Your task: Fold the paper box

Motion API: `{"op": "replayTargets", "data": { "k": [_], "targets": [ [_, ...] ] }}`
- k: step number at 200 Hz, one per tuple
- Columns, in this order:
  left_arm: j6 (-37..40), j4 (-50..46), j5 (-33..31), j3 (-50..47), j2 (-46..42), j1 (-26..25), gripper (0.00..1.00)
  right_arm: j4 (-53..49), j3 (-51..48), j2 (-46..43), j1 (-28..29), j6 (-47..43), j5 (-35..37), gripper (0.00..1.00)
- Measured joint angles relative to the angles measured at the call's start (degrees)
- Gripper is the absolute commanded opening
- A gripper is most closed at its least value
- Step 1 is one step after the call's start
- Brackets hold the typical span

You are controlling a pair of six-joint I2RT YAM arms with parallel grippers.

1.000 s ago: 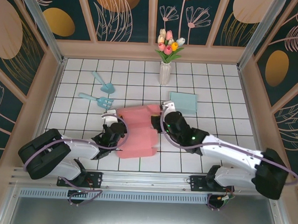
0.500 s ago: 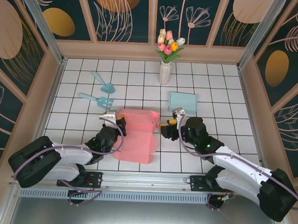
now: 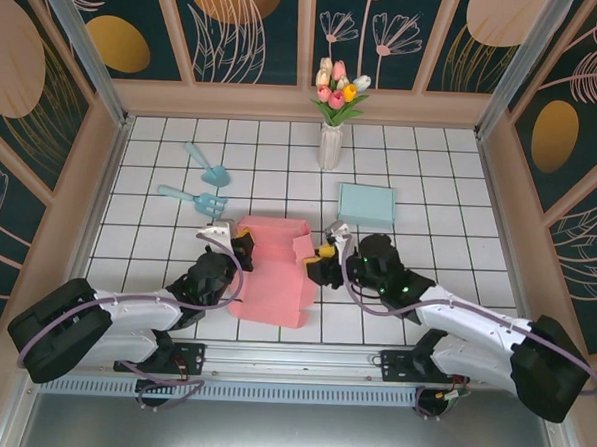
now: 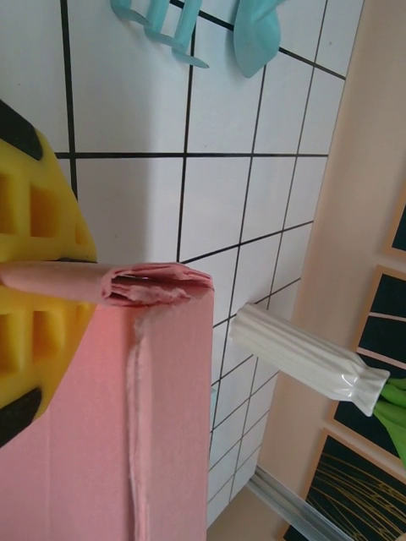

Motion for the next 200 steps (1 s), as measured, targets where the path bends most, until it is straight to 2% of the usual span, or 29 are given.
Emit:
{"op": "replayTargets", "data": {
  "k": [32,69,136,181,200],
  "targets": [
    [0.0,-0.9,-1.9,0.0,1.1,0.0,0.00,0.0,3.2,4.4,3.7,1.1,9.2,0.48],
    [-0.3,-3.6,-4.5,1.7,3.1,0.0,0.00,-0.2,8.2,11.6,4.7,2.4,18.9,0.44],
    [-1.4,-6.7,-6.9,2.8,4.8,0.2,0.00,0.0,13.8,23.0,6.5,2.5,25.5,0.35],
    [-3.5,-9.7,-8.2,4.0,6.4,0.4,0.00,0.0,18.3,31.1,7.6,2.6,33.7,0.29],
    [-4.2,-11.1,-8.2,4.4,6.4,0.4,0.00,0.6,19.3,34.2,7.8,2.9,36.7,0.23]
  ]
}}
